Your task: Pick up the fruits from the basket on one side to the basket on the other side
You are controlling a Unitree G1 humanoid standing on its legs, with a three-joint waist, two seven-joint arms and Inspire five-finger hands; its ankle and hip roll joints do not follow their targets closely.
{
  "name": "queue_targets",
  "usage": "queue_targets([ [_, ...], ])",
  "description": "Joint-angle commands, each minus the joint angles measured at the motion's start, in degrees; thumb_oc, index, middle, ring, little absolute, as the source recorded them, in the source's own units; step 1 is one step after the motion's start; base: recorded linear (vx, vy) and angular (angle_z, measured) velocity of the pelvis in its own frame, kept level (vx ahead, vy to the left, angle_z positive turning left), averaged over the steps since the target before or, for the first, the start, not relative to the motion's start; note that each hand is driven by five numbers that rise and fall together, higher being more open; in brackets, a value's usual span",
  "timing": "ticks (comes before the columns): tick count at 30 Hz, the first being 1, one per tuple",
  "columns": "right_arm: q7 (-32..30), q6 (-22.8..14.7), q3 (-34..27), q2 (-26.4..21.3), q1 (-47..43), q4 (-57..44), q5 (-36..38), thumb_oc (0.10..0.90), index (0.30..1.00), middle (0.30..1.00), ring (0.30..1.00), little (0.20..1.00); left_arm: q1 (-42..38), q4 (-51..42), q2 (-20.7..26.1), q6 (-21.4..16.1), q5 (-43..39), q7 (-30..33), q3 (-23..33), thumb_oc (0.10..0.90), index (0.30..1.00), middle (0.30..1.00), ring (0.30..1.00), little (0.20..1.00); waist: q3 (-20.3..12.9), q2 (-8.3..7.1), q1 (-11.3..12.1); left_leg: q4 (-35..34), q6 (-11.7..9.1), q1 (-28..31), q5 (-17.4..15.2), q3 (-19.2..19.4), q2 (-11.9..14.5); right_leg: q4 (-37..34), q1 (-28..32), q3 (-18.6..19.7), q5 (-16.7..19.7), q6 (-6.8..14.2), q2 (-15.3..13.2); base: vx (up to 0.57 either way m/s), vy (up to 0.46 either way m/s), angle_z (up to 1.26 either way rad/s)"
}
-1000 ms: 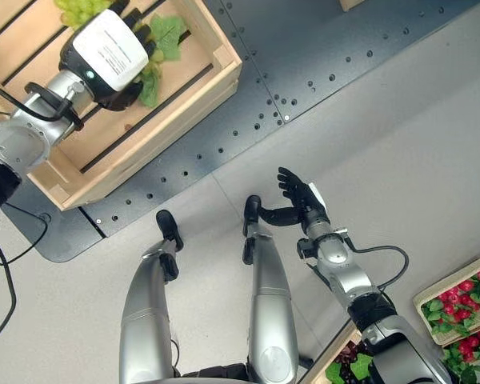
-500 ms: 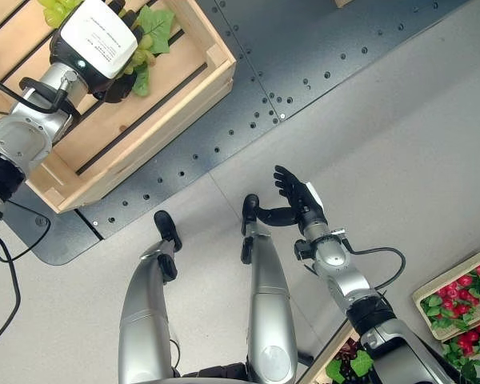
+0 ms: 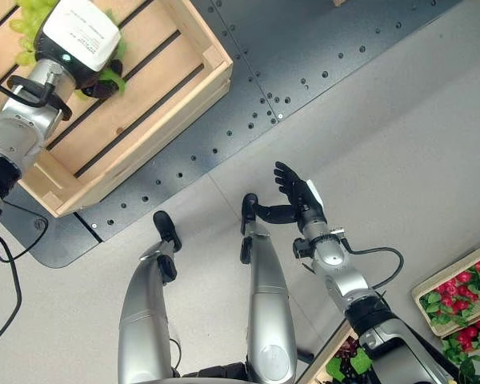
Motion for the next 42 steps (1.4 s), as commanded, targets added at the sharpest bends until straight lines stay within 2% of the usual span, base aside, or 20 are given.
queue_targets([
  [1,-2.45,-5.94,-5.15,-0.30,1.80,-5.56,0.71,0.800,0.900,0.900,0.900,0.900,-2.58,1.00,5.83,-0.89,-6.16,5.73,5.34,0.400,0.300,0.300,0.300,0.300,-0.68,-0.38,1.92,-5.35,1.79,8.10,-5.56,6.08,-3.41,-2.57,5.48,1.32,-1.39,1.32,2.67,-0.03,-0.021,0.01],
  [5,-1.95,-6.05,-5.21,0.01,2.58,-6.00,0.55,0.800,0.900,0.900,0.900,0.900,-0.37,0.14,6.42,-4.12,-12.61,9.94,7.55,0.400,0.300,0.300,0.300,0.300,-0.68,-0.23,2.31,-5.97,1.79,10.91,-5.66,6.07,-3.43,-2.68,7.94,1.17,-1.80,1.45,2.61,-0.01,-0.017,0.00],
  [7,-1.56,-5.72,-5.26,0.58,3.03,-6.36,0.04,0.800,0.900,0.900,0.900,0.900,2.93,-0.74,6.20,-7.33,-20.58,12.79,11.36,0.400,0.300,0.300,0.300,0.300,-0.68,-0.21,2.69,-6.88,1.69,13.91,-5.63,5.74,-3.68,-3.33,10.81,1.17,-2.16,1.58,2.69,-0.01,-0.042,-0.02],
  [8,-1.40,-5.72,-5.27,0.65,3.09,-6.37,0.04,0.800,0.900,0.900,0.900,0.900,3.24,-0.85,6.20,-7.91,-22.02,13.24,11.78,0.400,0.300,0.300,0.300,0.300,-0.68,-0.21,2.73,-7.05,1.66,14.33,-5.60,5.70,-3.72,-3.47,11.22,1.18,-2.19,1.60,2.71,0.00,-0.055,-0.02],
  [9,-1.14,-5.44,-5.26,1.07,3.33,-6.42,-0.40,0.800,0.900,0.900,0.900,0.900,5.46,-1.23,5.67,-10.58,-26.70,14.91,15.05,0.400,0.300,0.300,0.300,0.300,-0.68,-0.18,3.10,-7.72,1.55,16.47,-5.51,5.41,-3.93,-4.15,13.40,1.11,-2.43,1.61,2.71,0.00,-0.042,-0.02],
  [11,-1.08,-5.34,-5.12,1.40,3.39,-6.36,-0.91,0.800,0.900,0.900,0.900,0.900,7.05,-1.56,5.23,-12.19,-29.67,15.40,17.75,0.400,0.300,0.300,0.300,0.300,-0.68,-0.17,3.29,-8.15,1.50,18.04,-5.46,5.24,-4.05,-4.57,14.97,1.05,-2.65,1.60,2.70,0.01,-0.044,-0.03],
  [12,-1.23,-5.14,-5.04,1.79,3.58,-6.47,-1.34,0.800,0.900,0.900,0.900,0.900,8.95,-2.11,4.74,-14.40,-33.74,15.99,20.83,0.400,0.300,0.300,0.300,0.300,-0.68,-0.12,3.59,-8.56,1.40,19.79,-5.49,5.08,-4.19,-4.98,16.74,0.93,-2.92,1.60,2.64,0.01,-0.047,-0.02],
  [14,-1.47,-4.35,-5.25,2.42,4.06,-6.86,-1.92,0.800,0.900,0.900,0.900,0.900,12.06,-3.71,3.85,-16.56,-38.13,15.75,25.81,0.400,0.300,0.300,0.300,0.300,-0.68,0.08,3.94,-9.16,1.28,22.22,-5.54,4.92,-4.36,-5.50,19.17,0.76,-3.35,1.62,2.42,0.02,-0.035,-0.01],
  [16,-1.54,-3.49,-5.85,3.83,5.48,-7.47,-3.42,0.800,0.900,0.900,0.900,0.900,19.19,-7.29,0.61,-19.53,-47.11,13.87,36.13,0.400,0.300,0.300,0.300,0.300,-0.68,0.42,4.40,-10.14,1.04,26.67,-5.54,4.52,-4.60,-5.99,23.43,0.44,-4.17,1.37,1.73,0.04,-0.017,-0.05],
  [17,-1.51,-3.43,-5.84,3.86,5.60,-7.53,-3.49,0.800,0.900,0.900,0.900,0.900,19.76,-7.58,0.40,-19.97,-48.32,13.85,36.82,0.400,0.300,0.300,0.300,0.300,-0.68,0.47,4.35,-10.29,1.02,27.03,-5.50,4.47,-4.62,-6.09,23.80,0.39,-4.20,1.36,1.68,0.04,-0.009,-0.08],
  [21,-0.39,-3.18,-6.82,5.08,7.34,-7.21,-5.13,0.800,0.900,0.900,0.900,0.900,26.40,-11.68,-4.26,-22.43,-58.30,11.27,45.32,0.400,0.300,0.300,0.300,0.300,-0.68,0.74,4.51,-13.14,0.67,33.22,-5.10,4.35,-4.69,-8.78,30.10,-0.30,-4.43,1.25,0.99,0.03,-0.017,-0.04],
  [26,-0.24,-3.04,-6.59,5.65,8.12,-6.07,-5.49,0.800,0.900,0.900,0.900,0.900,29.11,-13.06,-6.96,-23.68,-66.14,9.58,48.62,0.400,0.300,0.300,0.300,0.300,-1.77,1.10,4.49,-15.71,0.57,37.13,-4.64,4.46,-4.89,-11.18,34.20,-1.05,-4.47,1.20,0.66,0.01,-0.012,0.04],
  [29,-0.13,-3.38,-6.32,5.81,8.91,-5.66,-6.01,0.800,0.900,0.900,0.900,0.900,30.08,-13.76,-7.78,-24.02,-66.40,9.54,48.99,0.400,0.300,0.300,0.300,0.300,-2.59,1.26,4.46,-16.92,0.48,38.46,-4.35,4.51,-4.94,-12.32,35.76,-1.46,-4.46,1.16,0.46,0.02,-0.015,0.01],
  [32,0.58,-3.17,-6.49,5.05,8.93,-5.46,-5.68,0.800,0.900,0.900,0.900,0.900,29.59,-13.89,-7.27,-21.70,-62.08,8.54,47.63,0.400,0.300,0.300,0.300,0.300,-2.85,1.46,4.35,-17.40,0.01,39.02,-4.65,4.21,-5.13,-12.88,36.71,-1.66,-5.04,1.36,0.41,0.04,-0.002,0.00],
  [33,0.58,-3.04,-6.44,4.52,8.49,-5.35,-5.23,0.800,0.900,0.900,0.900,0.900,28.88,-13.53,-6.73,-21.23,-59.05,8.45,46.63,0.574,0.561,0.561,0.561,0.561,-2.75,1.50,4.42,-17.23,-0.07,38.62,-4.53,4.28,-5.09,-12.84,36.53,-1.90,-5.06,1.21,0.38,-0.07,-0.009,-0.01],
  [34,0.65,-2.98,-6.44,4.27,8.17,-5.25,-5.00,0.800,0.900,0.900,0.900,0.900,28.36,-13.15,-6.35,-20.72,-57.03,8.27,46.04,0.800,0.900,0.900,0.900,0.900,-2.69,1.49,4.44,-17.20,0.23,38.04,-3.96,4.72,-4.99,-12.87,36.00,-2.21,-4.57,0.79,0.37,0.00,0.000,0.00],
  [35,0.85,-2.76,-6.43,3.74,7.68,-5.05,-4.57,0.800,0.900,0.900,0.900,0.900,27.45,-12.33,-5.45,-19.61,-54.19,7.32,44.49,0.800,0.900,0.900,0.900,0.900,-2.44,1.52,4.31,-17.03,-0.22,38.34,-4.58,4.37,-5.01,-12.52,36.34,-2.15,-5.34,1.12,0.32,0.00,0.000,0.00],
  [39,1.03,-2.42,-6.06,2.27,6.49,-4.71,-3.57,0.800,0.900,0.900,0.900,0.900,25.07,-10.76,-1.99,-16.68,-50.37,8.31,40.13,0.800,0.900,0.900,0.900,0.900,-1.52,1.66,4.50,-16.61,0.20,36.55,-3.60,4.75,-4.87,-12.11,34.75,-2.30,-4.57,0.54,0.44,-0.05,0.018,0.01],
  [42,0.97,-3.10,-5.37,1.94,6.57,-4.48,-3.22,0.800,0.900,0.900,0.900,0.900,24.04,-9.42,-0.91,-14.68,-50.61,9.05,38.72,0.800,0.900,0.900,0.900,0.900,-0.80,1.49,4.46,-16.75,0.25,36.14,-3.30,4.78,-4.84,-12.30,34.50,-2.31,-4.37,0.59,0.55,0.00,0.000,0.00],
])
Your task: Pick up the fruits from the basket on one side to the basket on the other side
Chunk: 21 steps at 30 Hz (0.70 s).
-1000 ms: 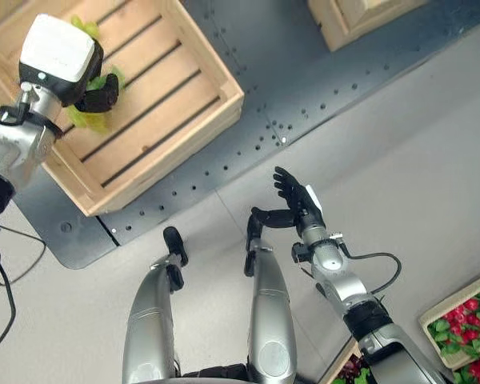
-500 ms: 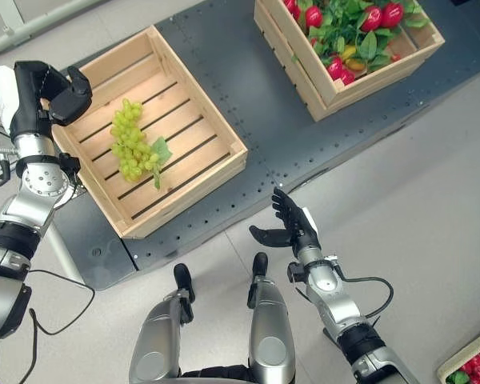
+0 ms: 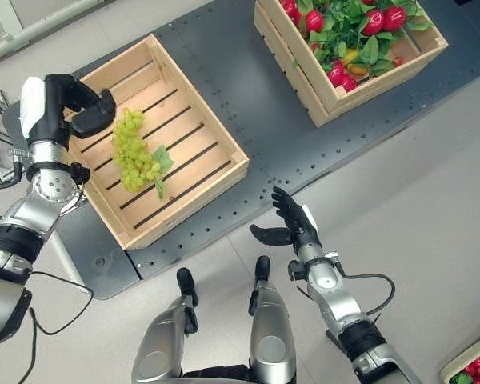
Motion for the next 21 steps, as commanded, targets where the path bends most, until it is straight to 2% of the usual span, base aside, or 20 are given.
queue_targets([
  [1,0.89,-3.78,-2.64,-2.43,-0.22,-3.97,1.41,0.800,0.900,0.900,0.900,0.900,-7.70,0.26,4.72,0.97,1.52,3.65,2.97,0.800,0.900,0.900,0.900,0.900,-0.81,0.35,0.51,8.02,1.42,-1.55,-9.41,2.07,-2.55,5.51,0.47,0.38,-6.92,-0.69,-0.84,0.04,0.013,0.01],
  [3,0.63,-4.09,-2.21,-2.33,0.05,-4.09,1.32,0.800,0.900,0.900,0.900,0.900,-7.49,1.10,4.64,1.45,2.36,3.70,2.66,0.800,0.900,0.900,0.900,0.900,-0.80,0.16,0.51,8.02,1.38,-1.87,-9.26,2.06,-2.51,5.37,0.28,0.32,-6.80,-0.64,-0.83,0.04,0.014,0.02],
  [11,-0.07,-3.52,-0.92,-2.74,-1.61,-3.43,1.39,0.800,0.900,0.900,0.900,0.900,-9.76,2.22,3.75,7.40,1.23,6.94,2.48,0.800,0.900,0.900,0.900,0.900,-0.77,-0.67,0.43,9.89,1.03,-5.04,-9.42,2.29,-2.01,6.74,-2.49,0.62,-7.14,-0.63,-0.98,0.04,0.033,0.01],
  [16,-0.95,-2.37,0.18,-2.45,-3.10,-4.18,1.36,0.800,0.900,0.900,0.900,0.900,-14.43,3.47,2.72,10.70,-2.46,8.59,2.03,0.800,0.900,0.900,0.900,0.900,-0.77,-2.21,0.23,10.35,1.33,-8.82,-8.47,2.84,-1.68,6.65,-6.05,1.02,-6.01,-0.96,-0.31,0.02,0.020,0.03],
  [21,-2.33,-1.56,1.34,-1.47,-4.62,-4.53,1.49,0.800,0.900,0.900,0.900,0.900,-17.70,3.96,0.78,10.95,-8.08,11.30,2.47,0.800,0.900,0.900,0.900,0.900,-0.77,-3.90,0.18,11.27,1.31,-11.80,-8.48,2.98,-1.43,6.72,-8.74,1.38,-5.26,-0.97,0.26,0.02,0.004,0.06],
])
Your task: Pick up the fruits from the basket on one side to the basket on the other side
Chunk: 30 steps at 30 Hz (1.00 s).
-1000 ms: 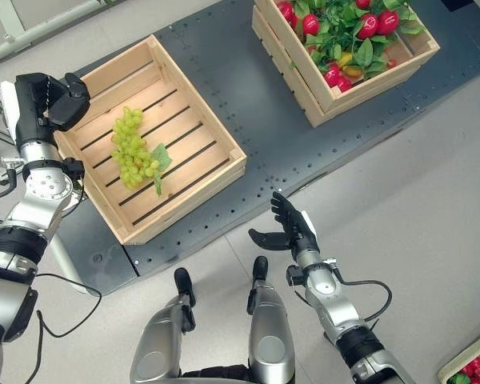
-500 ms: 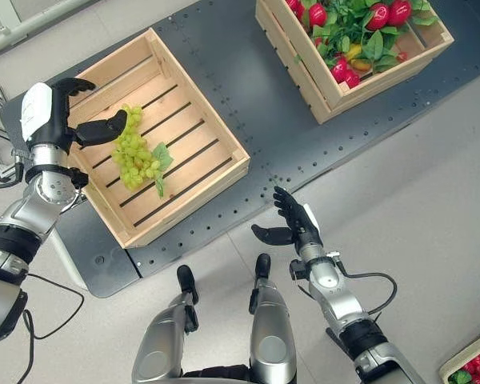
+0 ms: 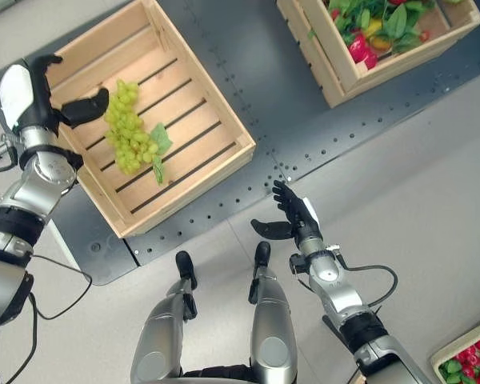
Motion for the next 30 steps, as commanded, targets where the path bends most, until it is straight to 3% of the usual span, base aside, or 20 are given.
queue_targets([
  [1,-2.75,-2.63,0.72,-0.02,-2.01,-5.16,1.43,0.800,0.900,0.900,0.900,0.900,-9.24,-0.60,3.00,-1.48,-2.89,7.42,2.93,0.800,0.900,0.900,0.900,0.900,-0.76,-4.50,-0.11,8.54,1.09,-3.05,-8.82,3.79,-1.37,3.60,-0.78,1.60,-4.74,-0.69,1.05,0.03,-0.009,0.08],
  [9,-4.95,-2.93,2.77,1.58,-1.18,-6.19,0.60,0.800,0.900,0.900,0.900,0.900,-14.57,-1.42,2.08,0.63,-1.84,12.40,1.02,0.800,0.900,0.900,0.900,0.900,-0.76,-7.19,-0.73,10.75,1.01,-6.80,-10.81,3.58,-0.46,4.01,-3.97,2.33,-4.19,0.21,2.57,0.05,-0.012,0.06],
  [21,-5.46,-4.04,3.99,2.49,-1.62,-6.40,0.61,0.800,0.900,0.900,0.900,0.900,-17.72,1.35,1.34,5.53,-1.30,12.85,-3.09,0.800,0.900,0.900,0.900,0.900,-0.76,-7.80,-1.22,12.53,1.60,-12.42,-11.86,3.12,-0.25,5.29,-9.27,2.54,-3.61,0.43,3.48,0.01,0.001,0.02],
  [30,-6.36,-4.93,4.25,2.20,-0.70,-7.13,0.89,0.800,0.900,0.900,0.900,0.900,-17.43,8.32,1.34,6.74,-2.75,7.01,-3.84,0.800,0.900,0.900,0.900,0.900,-0.76,-8.54,-2.16,13.59,1.99,-15.94,-12.19,3.04,0.06,6.87,-13.22,2.65,-3.20,0.26,3.90,0.00,0.000,0.00],
])
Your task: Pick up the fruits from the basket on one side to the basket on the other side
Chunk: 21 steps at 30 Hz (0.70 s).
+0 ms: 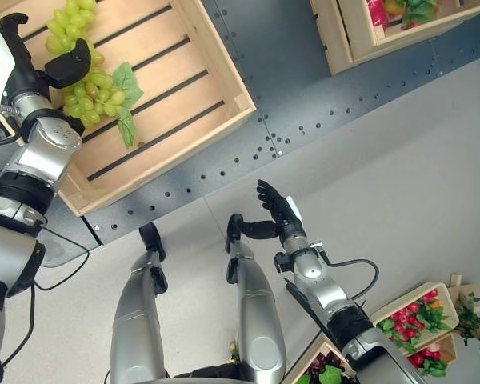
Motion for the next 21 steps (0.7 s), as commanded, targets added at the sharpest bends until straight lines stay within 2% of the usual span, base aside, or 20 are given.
queue_targets([
  [1,-2.76,-5.07,-1.11,-0.31,0.78,-6.18,0.99,0.800,0.900,0.900,0.900,0.900,-6.57,2.01,4.09,-0.55,1.58,-0.93,-0.18,0.800,0.900,0.900,0.900,0.900,-0.52,-1.38,0.98,0.44,0.48,3.91,-9.19,4.59,-2.61,4.81,-0.71,2.50,-4.22,0.45,2.41,0.00,0.000,0.00],
  [10,-2.71,-5.28,-0.55,-0.65,-0.37,-5.95,1.39,0.800,0.900,0.900,0.900,0.900,-5.16,8.25,3.53,4.39,2.68,-12.43,-3.91,0.800,0.900,0.900,0.900,0.900,-0.52,-1.07,0.50,0.34,0.55,3.54,-8.98,4.83,-2.73,4.65,-1.37,2.52,-3.85,0.40,2.37,0.00,0.001,-0.04],
  [13,-2.84,-4.08,-1.13,-1.20,-1.19,-6.09,2.18,0.800,0.900,0.900,0.900,0.900,-4.34,8.87,2.60,4.95,0.65,-20.04,-4.76,0.800,0.900,0.900,0.900,0.900,-0.52,-0.48,0.32,0.37,0.54,3.72,-8.78,5.03,-2.90,4.60,-1.29,2.66,-3.81,0.24,2.25,0.00,0.013,-0.06],
  [15,-2.99,-3.74,-1.32,-1.32,-1.22,-6.27,2.02,0.800,0.900,0.900,0.900,0.900,-4.33,8.91,2.30,5.35,0.76,-22.50,-4.97,0.800,0.900,0.900,0.900,0.900,-0.52,-0.27,0.23,0.55,0.57,3.72,-8.85,5.09,-2.95,4.71,-1.35,2.80,-3.80,0.16,2.18,0.00,0.006,-0.02],
  [17,-2.98,-3.24,-1.95,-1.44,-1.49,-6.29,1.65,0.800,0.900,0.900,0.900,0.900,-4.17,8.71,1.65,7.47,1.52,-28.32,-5.77,0.800,0.900,0.900,0.900,0.900,-0.52,0.18,0.14,0.52,0.68,3.91,-8.84,5.25,-3.01,4.82,-1.37,2.93,-3.81,0.11,1.99,0.00,0.000,0.00],
  [19,-3.29,-2.51,-2.33,-1.78,-1.63,-6.86,1.58,0.800,0.900,0.900,0.900,0.900,-3.38,8.43,1.37,8.84,1.59,-31.27,-6.53,0.800,0.900,0.900,0.900,0.900,-0.52,0.56,0.12,0.34,0.72,4.20,-8.73,5.40,-3.08,4.91,-1.31,3.05,-3.81,0.08,1.92,0.00,0.015,-0.02],
  [20,-3.42,-1.73,-2.69,-2.25,-2.13,-7.15,1.67,0.800,0.900,0.900,0.900,0.900,-2.79,8.84,1.21,10.64,4.16,-34.96,-7.66,0.800,0.900,0.900,0.900,0.900,-0.52,0.93,0.02,0.44,0.78,4.43,-8.68,5.52,-3.07,5.26,-1.33,3.25,-3.89,0.05,1.87,0.00,0.024,-0.06],
  [21,-3.43,-1.70,-2.72,-2.29,-2.16,-7.16,1.66,0.800,0.900,0.900,0.900,0.900,-2.78,8.89,1.22,10.70,4.48,-35.11,-7.74,0.800,0.900,0.900,0.900,0.900,-0.52,0.95,0.03,0.44,0.78,4.45,-8.68,5.55,-3.07,5.28,-1.33,3.26,-3.90,0.04,1.86,0.00,0.022,-0.10],
])
